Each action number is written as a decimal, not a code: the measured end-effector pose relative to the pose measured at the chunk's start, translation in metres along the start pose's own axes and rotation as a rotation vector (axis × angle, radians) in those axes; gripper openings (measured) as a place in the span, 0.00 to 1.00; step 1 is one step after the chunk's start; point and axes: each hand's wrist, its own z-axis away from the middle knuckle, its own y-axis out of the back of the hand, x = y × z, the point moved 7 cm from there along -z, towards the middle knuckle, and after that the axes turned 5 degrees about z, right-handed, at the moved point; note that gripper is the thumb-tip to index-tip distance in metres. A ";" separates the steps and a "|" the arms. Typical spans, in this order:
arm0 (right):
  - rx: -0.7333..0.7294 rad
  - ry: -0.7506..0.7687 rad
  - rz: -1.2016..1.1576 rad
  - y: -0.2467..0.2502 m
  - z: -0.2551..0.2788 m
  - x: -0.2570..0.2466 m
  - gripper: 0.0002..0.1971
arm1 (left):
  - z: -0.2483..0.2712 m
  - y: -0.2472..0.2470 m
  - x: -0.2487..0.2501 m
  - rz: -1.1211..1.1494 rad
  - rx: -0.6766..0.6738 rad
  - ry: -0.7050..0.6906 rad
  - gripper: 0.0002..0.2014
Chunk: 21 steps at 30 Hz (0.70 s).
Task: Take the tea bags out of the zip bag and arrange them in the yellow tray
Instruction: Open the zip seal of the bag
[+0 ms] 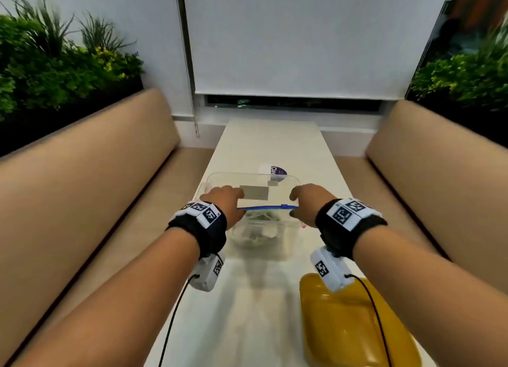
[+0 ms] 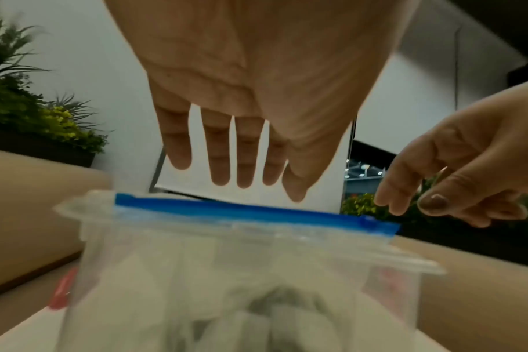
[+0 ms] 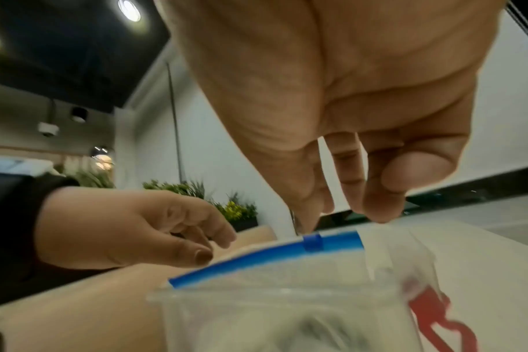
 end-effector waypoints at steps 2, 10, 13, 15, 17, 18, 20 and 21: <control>-0.074 -0.039 0.063 -0.022 -0.022 0.001 0.26 | -0.006 -0.009 -0.008 -0.062 -0.097 0.052 0.19; -0.109 -0.078 0.071 -0.092 -0.146 0.056 0.32 | -0.021 -0.004 -0.014 -0.038 -0.054 0.017 0.07; 0.061 -0.066 0.044 0.002 -0.060 0.018 0.15 | -0.025 0.021 -0.007 0.013 0.047 -0.016 0.08; 0.195 -0.079 -0.042 0.038 -0.038 0.016 0.11 | -0.024 0.047 0.002 0.023 0.142 -0.038 0.09; 0.297 -0.039 -0.091 0.070 -0.017 0.018 0.11 | -0.019 0.081 0.010 0.073 0.263 -0.059 0.09; 0.371 -0.020 -0.146 0.088 -0.003 0.020 0.11 | -0.014 0.098 0.013 0.101 0.318 -0.069 0.09; 0.488 0.013 -0.244 0.118 0.026 0.021 0.11 | 0.001 0.134 0.021 0.163 0.438 -0.128 0.09; 0.571 0.038 -0.277 0.133 0.043 0.021 0.11 | 0.014 0.153 0.027 0.197 0.500 -0.170 0.10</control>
